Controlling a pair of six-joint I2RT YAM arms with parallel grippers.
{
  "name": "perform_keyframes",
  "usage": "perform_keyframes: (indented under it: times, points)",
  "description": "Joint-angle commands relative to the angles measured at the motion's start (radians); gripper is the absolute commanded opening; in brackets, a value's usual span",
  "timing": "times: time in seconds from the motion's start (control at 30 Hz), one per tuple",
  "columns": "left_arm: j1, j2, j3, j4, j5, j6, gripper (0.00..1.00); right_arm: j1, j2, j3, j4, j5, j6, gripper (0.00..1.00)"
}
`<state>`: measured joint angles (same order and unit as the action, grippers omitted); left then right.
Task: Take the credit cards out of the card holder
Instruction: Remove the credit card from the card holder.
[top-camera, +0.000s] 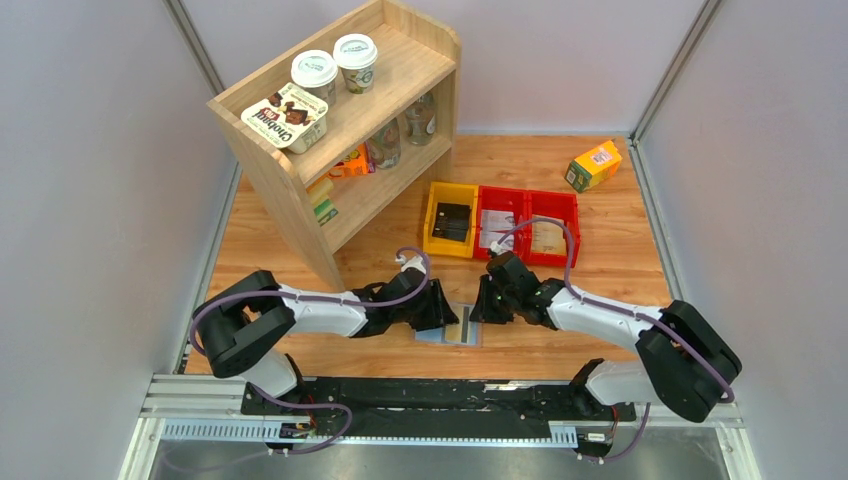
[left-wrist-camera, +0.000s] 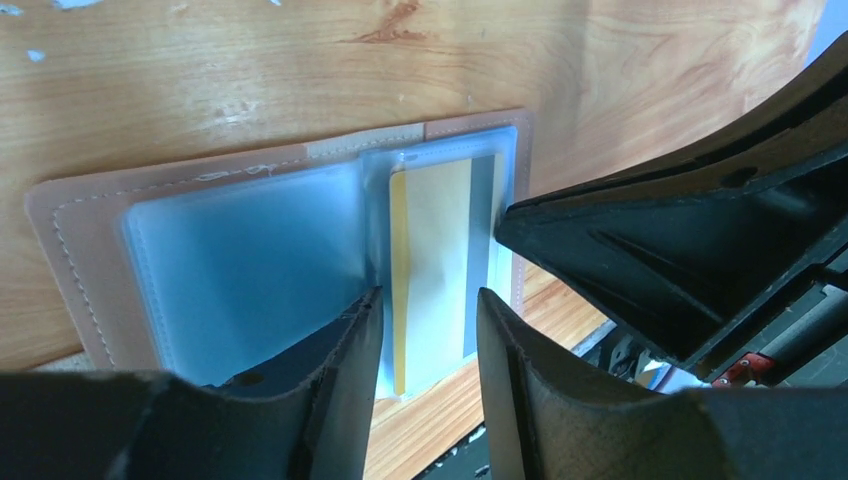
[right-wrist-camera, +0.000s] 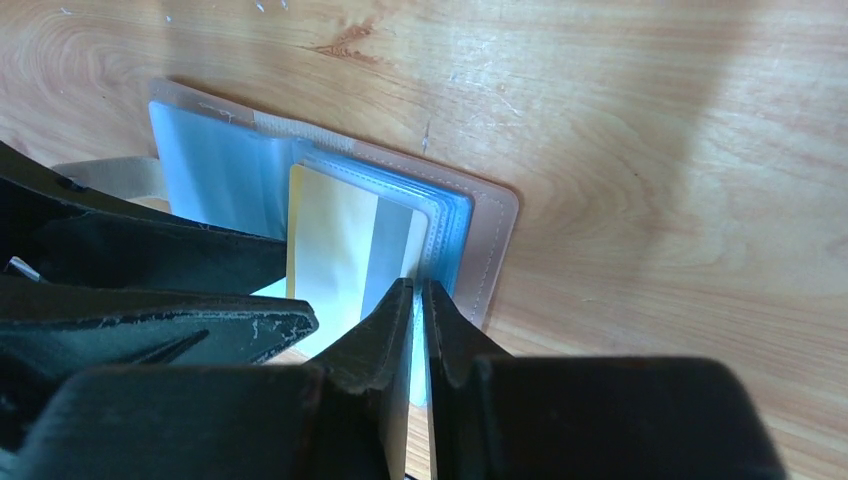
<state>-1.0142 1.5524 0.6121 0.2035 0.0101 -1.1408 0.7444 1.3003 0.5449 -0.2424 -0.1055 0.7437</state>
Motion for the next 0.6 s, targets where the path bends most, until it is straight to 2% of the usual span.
perform_keyframes:
  times: [0.0,0.37,0.57]
  points:
    - [0.019,0.014,-0.058,0.117,0.054,-0.063,0.47,-0.002,0.014,-0.002,0.049,-0.022,-0.004,0.12]
    - [0.019,-0.026,-0.143,0.307,0.054,-0.108,0.32,-0.002,0.014,-0.005,0.063,-0.031,-0.007,0.12]
    - [0.020,-0.060,-0.173,0.375,0.037,-0.119,0.29,-0.002,0.016,-0.008,0.068,-0.034,-0.007,0.12]
